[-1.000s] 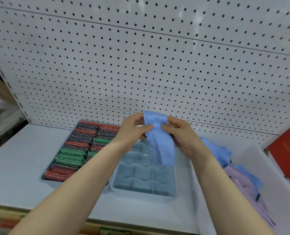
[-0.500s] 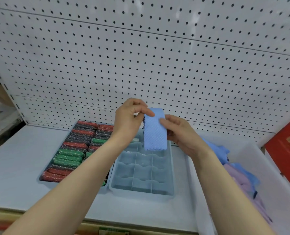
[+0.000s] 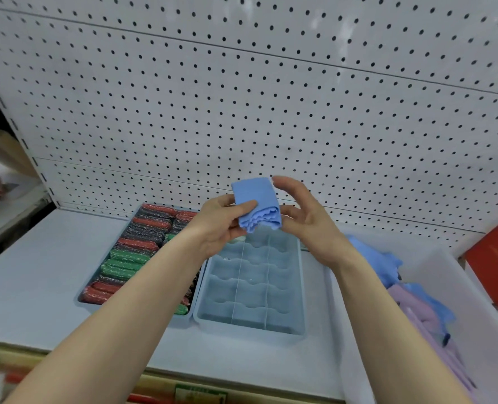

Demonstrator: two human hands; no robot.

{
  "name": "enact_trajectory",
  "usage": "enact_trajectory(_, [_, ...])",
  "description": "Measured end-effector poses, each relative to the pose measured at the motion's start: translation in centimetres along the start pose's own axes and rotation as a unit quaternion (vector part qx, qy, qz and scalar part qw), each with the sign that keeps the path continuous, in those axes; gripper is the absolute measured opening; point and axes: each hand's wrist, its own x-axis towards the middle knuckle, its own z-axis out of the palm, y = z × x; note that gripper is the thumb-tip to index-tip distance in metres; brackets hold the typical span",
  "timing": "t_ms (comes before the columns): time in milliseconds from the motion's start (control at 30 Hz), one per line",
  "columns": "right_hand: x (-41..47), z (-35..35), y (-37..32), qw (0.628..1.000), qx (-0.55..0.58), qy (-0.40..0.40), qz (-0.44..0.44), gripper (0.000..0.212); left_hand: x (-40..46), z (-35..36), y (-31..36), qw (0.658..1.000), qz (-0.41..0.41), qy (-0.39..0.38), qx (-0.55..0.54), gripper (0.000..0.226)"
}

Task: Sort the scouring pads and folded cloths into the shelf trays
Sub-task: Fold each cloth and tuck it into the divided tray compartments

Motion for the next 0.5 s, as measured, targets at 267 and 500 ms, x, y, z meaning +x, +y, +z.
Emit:
enact_trajectory(267, [1.4, 1.0, 0.5, 0.978, -0.149, 0.144, -0.03, 0.023, -0.6, -0.6, 0.2, 0.984, 0.019, 0.048, 0.17, 0.041])
enact_trajectory(500, [1.0, 1.2, 0.8, 0.996, -0.007, 0.063, 0.056, 0.021, -0.5, -0.8, -1.1, 0.974, 0.126, 0.022, 0.189, 0.009])
